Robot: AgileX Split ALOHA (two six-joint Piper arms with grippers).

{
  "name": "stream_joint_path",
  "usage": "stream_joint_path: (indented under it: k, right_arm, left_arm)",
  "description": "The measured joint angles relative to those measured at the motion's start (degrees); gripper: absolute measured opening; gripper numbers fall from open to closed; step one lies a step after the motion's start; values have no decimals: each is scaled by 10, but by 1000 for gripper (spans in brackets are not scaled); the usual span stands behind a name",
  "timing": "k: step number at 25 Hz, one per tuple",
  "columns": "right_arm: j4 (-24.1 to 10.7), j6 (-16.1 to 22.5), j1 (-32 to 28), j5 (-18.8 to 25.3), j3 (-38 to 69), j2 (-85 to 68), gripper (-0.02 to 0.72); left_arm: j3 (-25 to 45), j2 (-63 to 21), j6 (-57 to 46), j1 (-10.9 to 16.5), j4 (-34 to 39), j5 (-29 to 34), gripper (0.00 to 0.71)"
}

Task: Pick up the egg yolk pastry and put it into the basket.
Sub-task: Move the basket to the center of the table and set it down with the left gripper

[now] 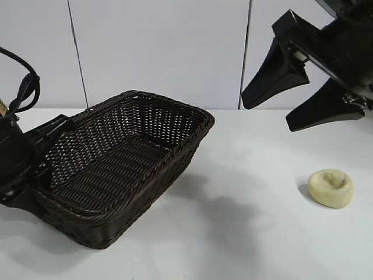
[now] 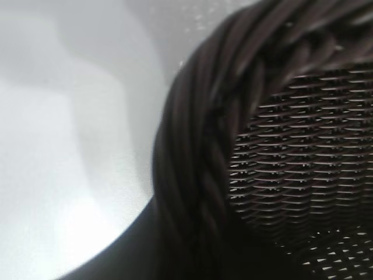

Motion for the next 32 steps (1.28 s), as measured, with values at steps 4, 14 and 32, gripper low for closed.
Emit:
stream_joint_path:
  k: [4,14,32]
  right_arm:
    - [0,0,0,0,0,0,561]
    - [0,0,0,0,0,0,561]
    - [0,0,0,-1,0,0,561]
  left_arm:
    - [-47,-2,46,7,0,34,100]
    - [-133,-2,307,79,-85,109,100]
    - [-236,63,758,134,-203,253,100]
